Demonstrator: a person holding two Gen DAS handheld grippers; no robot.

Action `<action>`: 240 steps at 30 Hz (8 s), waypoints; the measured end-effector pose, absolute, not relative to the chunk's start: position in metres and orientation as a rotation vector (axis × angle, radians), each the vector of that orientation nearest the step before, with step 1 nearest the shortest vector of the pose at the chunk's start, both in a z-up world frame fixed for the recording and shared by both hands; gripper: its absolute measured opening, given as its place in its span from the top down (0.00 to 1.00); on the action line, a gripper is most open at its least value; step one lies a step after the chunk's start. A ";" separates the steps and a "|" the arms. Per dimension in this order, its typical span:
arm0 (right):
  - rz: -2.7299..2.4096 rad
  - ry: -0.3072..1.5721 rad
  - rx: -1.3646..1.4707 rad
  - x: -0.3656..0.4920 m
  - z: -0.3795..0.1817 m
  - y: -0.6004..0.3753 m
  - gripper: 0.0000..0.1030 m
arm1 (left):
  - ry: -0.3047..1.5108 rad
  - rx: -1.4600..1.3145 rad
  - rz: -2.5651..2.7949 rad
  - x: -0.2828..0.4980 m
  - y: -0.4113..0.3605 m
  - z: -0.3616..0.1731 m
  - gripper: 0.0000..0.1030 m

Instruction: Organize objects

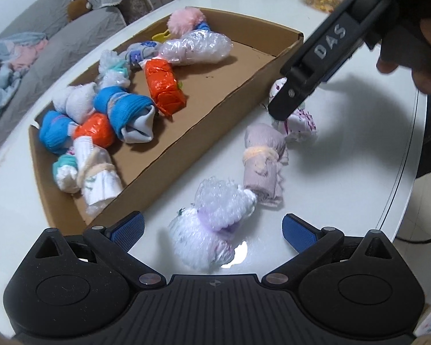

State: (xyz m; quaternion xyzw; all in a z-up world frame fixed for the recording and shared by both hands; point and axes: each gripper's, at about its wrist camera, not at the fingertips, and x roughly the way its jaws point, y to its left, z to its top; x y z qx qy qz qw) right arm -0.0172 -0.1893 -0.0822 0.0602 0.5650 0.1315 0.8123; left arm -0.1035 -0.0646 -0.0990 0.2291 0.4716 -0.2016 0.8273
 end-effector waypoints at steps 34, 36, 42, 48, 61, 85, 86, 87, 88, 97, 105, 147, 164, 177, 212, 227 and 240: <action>0.604 1.196 -0.143 -0.034 -0.080 -0.157 0.74 | 1.105 0.248 -0.417 -0.085 -0.033 -0.098 0.39; 0.622 1.194 -0.168 -0.036 -0.080 -0.155 0.74 | 1.100 0.197 -0.393 -0.081 -0.030 -0.095 0.39; 0.608 1.150 -0.166 -0.030 -0.076 -0.156 0.74 | 1.115 0.058 -0.343 -0.065 -0.034 -0.090 0.38; 0.652 1.178 -0.212 -0.033 -0.084 -0.150 0.74 | 1.152 0.130 -0.394 -0.071 -0.051 -0.096 0.38; 0.708 1.212 -0.282 -0.061 -0.079 -0.171 0.75 | 1.196 0.284 -0.372 -0.111 -0.068 -0.096 0.38; 0.745 0.978 -0.217 -0.049 -0.016 -0.219 0.76 | 1.003 0.219 -0.312 -0.086 -0.060 -0.012 0.41; 0.744 0.944 -0.226 -0.048 -0.009 -0.222 0.76 | 0.976 0.205 -0.313 -0.081 -0.059 -0.003 0.41; 0.744 0.907 -0.230 -0.044 -0.005 -0.224 0.76 | 0.948 0.201 -0.316 -0.076 -0.060 0.007 0.41; 0.744 0.871 -0.220 -0.042 0.003 -0.228 0.76 | 0.923 0.194 -0.320 -0.069 -0.062 0.016 0.41; 0.837 0.531 -0.197 -0.015 0.059 -0.246 0.75 | 0.778 0.264 -0.407 -0.024 -0.100 0.051 0.41; 0.844 0.633 -0.304 0.031 0.010 -0.225 0.75 | 0.886 0.282 -0.454 0.005 -0.116 -0.017 0.41; 0.965 0.940 -0.630 0.039 -0.072 -0.199 0.71 | 1.059 0.355 -0.478 0.032 -0.124 -0.096 0.35; 0.924 0.917 -0.656 0.039 -0.066 -0.204 0.53 | 1.080 0.326 -0.446 0.024 -0.121 -0.094 0.15; 0.829 0.917 -0.578 0.039 -0.050 -0.204 0.42 | 1.102 0.199 -0.265 0.016 -0.110 -0.072 0.01; 0.409 0.892 -0.281 0.036 -0.029 -0.163 0.02 | 1.009 0.000 0.171 -0.010 -0.038 -0.026 0.01; 0.404 0.962 -0.271 0.039 -0.035 -0.169 0.01 | 1.056 -0.065 0.206 -0.015 -0.019 -0.031 0.01; 0.406 0.989 -0.282 0.039 -0.039 -0.169 0.01 | 1.077 -0.057 0.157 -0.017 -0.030 -0.035 0.01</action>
